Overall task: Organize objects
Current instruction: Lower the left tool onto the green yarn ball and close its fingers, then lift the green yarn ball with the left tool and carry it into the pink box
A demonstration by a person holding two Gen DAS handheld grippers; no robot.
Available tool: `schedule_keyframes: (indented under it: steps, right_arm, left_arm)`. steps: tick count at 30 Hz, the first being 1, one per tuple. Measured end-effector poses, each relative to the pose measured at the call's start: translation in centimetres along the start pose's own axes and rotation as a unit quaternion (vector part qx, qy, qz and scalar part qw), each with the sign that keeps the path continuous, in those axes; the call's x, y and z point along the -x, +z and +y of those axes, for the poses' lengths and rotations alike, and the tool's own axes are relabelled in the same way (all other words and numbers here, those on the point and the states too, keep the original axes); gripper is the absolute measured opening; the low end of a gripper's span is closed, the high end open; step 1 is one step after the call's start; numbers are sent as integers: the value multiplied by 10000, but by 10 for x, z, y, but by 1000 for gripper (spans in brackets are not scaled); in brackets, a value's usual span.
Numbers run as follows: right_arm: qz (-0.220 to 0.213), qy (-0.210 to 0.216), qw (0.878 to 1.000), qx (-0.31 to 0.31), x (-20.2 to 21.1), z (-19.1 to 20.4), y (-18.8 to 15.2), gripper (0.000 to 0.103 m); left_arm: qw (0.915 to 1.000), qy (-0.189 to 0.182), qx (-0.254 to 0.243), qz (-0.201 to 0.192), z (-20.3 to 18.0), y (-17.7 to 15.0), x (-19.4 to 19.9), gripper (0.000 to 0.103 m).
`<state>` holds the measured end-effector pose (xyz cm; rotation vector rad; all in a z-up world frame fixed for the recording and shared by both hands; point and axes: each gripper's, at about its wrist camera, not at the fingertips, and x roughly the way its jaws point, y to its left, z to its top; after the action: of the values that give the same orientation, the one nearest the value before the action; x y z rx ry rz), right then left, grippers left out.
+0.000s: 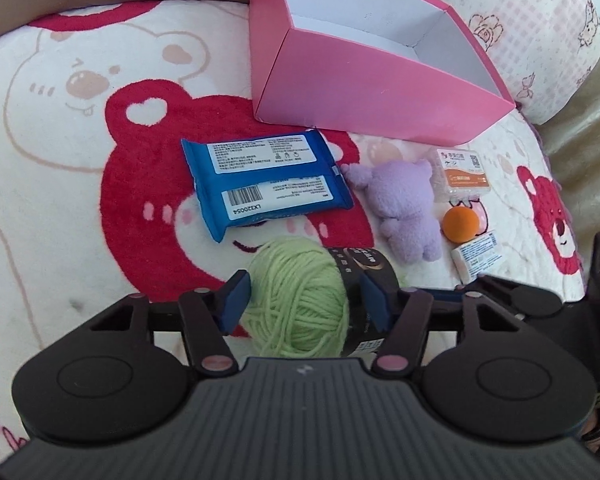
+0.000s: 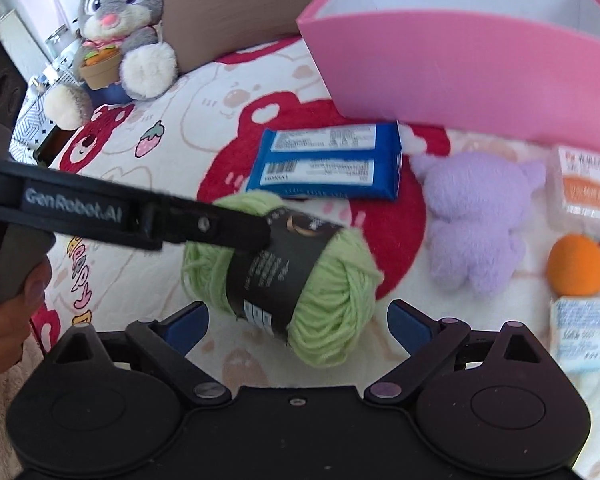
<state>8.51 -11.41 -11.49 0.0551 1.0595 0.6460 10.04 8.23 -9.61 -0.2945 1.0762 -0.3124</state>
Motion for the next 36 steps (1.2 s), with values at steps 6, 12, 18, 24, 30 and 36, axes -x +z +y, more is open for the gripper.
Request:
schedule_keyframes:
  steps: [6,12,18,24,30,36]
  right_arm:
    - [14,357,9989,-306,-9,0,-6,98]
    - [-50,195,9994,-295,-12,5,-3,97]
    - [-51,-280,9996,73,-17,18,-2,89]
    - [211,-478,9986,12,-30,13,-4,88]
    - [130,-377,9992,-17,-22,15,-10,81]
    - [-123,-571,9974,422,-4,26,-9,80]
  left_arm:
    - [9998,-55,212,9,6,-4,-4,53]
    - [9986,-165,496,97,17,-6,-8,54]
    - [9971,-264,701,158,24,-9,-12,54]
    - [9970,-285,642,326,19,-14,-15,55]
    - [9968,-430,598,315,14,-17,-7,55]
    - [9969,-650,415,182,3,-17,6,56]
